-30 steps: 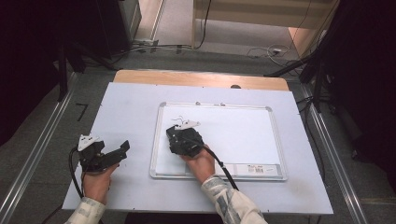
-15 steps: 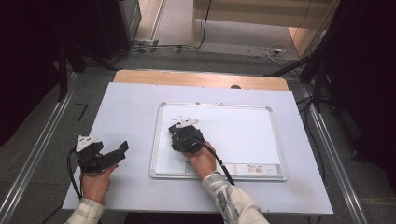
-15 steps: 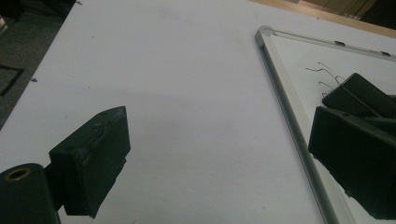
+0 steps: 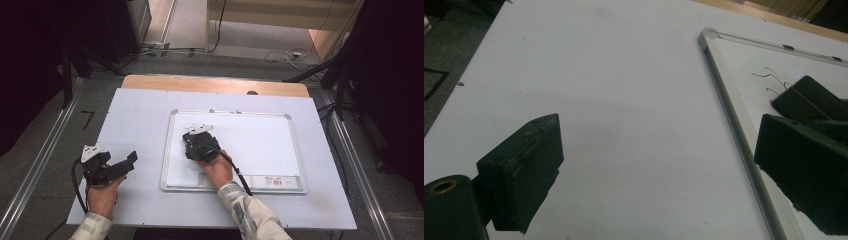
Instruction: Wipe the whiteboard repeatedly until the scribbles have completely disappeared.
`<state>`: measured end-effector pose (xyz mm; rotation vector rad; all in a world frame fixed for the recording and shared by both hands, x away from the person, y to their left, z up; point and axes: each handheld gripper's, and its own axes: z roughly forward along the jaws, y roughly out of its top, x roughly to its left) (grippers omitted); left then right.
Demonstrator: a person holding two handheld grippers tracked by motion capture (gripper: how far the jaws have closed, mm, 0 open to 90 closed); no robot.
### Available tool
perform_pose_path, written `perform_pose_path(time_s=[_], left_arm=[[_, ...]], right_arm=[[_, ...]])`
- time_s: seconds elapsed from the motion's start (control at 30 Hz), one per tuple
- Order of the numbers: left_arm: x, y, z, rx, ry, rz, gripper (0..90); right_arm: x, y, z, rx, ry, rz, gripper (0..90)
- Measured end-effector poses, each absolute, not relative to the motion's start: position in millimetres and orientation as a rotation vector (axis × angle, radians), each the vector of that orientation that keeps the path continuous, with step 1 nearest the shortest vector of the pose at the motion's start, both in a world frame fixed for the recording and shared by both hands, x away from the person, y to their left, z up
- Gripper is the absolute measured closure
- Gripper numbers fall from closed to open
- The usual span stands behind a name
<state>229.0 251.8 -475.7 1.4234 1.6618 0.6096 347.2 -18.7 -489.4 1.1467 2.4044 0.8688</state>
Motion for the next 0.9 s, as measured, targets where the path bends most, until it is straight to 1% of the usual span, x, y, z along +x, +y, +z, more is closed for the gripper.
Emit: perform_pose_path(time_s=[0.13,0.3,0.9], left_arm=[[230,249,-476,1.431,1.655,0.609,6.1],[231,250,-476,1.433,1.654,0.603,6.1],[225,256,-476,1.413,1.666,0.604,6.1]], right_arm=[[337,-9,-490,1.106,2.429,0.873,37.6],[345,-7,-490,1.115,2.432,0.875,37.6],[413,-13,-487,1.228,2.351,0.847,37.7]])
